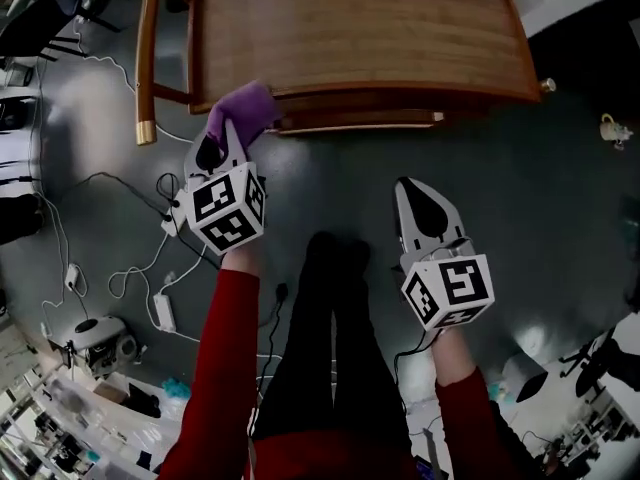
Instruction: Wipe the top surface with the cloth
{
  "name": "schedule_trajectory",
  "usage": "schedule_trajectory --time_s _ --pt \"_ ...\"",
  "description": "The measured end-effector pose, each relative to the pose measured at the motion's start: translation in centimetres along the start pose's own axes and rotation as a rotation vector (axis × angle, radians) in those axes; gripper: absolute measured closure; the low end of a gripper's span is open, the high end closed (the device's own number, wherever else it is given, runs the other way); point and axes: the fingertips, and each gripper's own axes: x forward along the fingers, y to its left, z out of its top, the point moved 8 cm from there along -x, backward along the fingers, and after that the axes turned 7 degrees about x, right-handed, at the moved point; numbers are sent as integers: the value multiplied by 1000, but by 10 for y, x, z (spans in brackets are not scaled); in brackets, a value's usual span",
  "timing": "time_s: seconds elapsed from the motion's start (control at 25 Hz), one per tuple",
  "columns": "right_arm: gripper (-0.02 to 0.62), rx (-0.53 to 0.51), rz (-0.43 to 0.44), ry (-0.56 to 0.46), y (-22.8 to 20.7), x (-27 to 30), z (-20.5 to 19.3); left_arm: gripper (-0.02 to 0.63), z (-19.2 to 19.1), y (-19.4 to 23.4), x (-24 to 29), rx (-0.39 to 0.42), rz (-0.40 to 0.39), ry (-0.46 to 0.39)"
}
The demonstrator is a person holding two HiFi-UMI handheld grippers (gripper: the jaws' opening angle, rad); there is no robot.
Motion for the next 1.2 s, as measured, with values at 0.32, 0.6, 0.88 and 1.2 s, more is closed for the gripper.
schedule_trajectory --time_s 0.32,0.6,0.88,1.2 --pt "583 -28 46 28 26 39 -21 552 -31 44 -32 -60 64 19" --pt "583 35 -200 -77 -55 -19 -26 552 -27 -149 -56 26 -576 -59" --pt "583 82 -465 -154 -161 -89 -36 552 -27 -353 15 54 -902 -3" --pt "583 134 -487 -129 -178 -84 -55 552 -47 -387 76 163 -848 96"
